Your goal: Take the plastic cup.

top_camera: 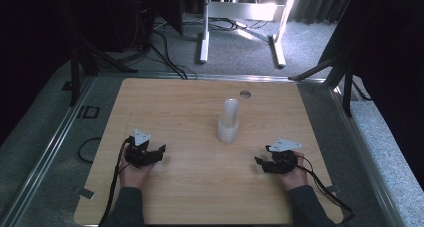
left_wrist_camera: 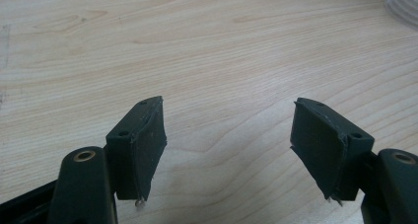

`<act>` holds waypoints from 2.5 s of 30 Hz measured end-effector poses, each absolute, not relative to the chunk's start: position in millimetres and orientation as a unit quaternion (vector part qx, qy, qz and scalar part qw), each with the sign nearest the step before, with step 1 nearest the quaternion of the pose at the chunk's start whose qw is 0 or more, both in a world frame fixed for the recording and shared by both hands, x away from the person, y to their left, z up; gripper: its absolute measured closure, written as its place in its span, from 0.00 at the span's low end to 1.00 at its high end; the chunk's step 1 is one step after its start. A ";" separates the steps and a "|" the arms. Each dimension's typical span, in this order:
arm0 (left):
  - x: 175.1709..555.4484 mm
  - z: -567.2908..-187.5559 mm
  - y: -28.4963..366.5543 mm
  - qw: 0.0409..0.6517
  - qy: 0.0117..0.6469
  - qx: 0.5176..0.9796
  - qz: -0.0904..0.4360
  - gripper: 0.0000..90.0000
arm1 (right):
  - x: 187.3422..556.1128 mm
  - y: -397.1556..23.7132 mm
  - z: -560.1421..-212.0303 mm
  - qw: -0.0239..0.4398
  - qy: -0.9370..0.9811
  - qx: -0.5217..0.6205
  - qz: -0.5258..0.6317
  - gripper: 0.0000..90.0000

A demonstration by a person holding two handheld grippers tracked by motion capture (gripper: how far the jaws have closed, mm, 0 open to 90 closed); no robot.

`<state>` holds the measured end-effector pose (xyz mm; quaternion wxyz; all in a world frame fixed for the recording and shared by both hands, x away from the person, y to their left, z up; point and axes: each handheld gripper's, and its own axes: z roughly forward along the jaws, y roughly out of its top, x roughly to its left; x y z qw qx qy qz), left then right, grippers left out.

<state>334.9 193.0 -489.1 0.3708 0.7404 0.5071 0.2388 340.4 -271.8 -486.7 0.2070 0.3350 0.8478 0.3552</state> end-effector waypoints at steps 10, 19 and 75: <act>330.6 -483.7 187.3 0.381 0.488 0.747 0.243 0.33 | 337.9 -269.0 -480.5 0.209 0.847 0.329 0.361 0.41; 327.9 -467.6 176.9 0.413 0.452 0.756 0.230 0.34 | 338.9 -262.8 -475.1 0.216 0.852 0.325 0.349 0.42; 395.0 -429.4 48.5 0.459 0.284 0.821 0.187 0.32 | 382.4 -214.7 -400.9 0.212 0.835 0.279 0.423 0.45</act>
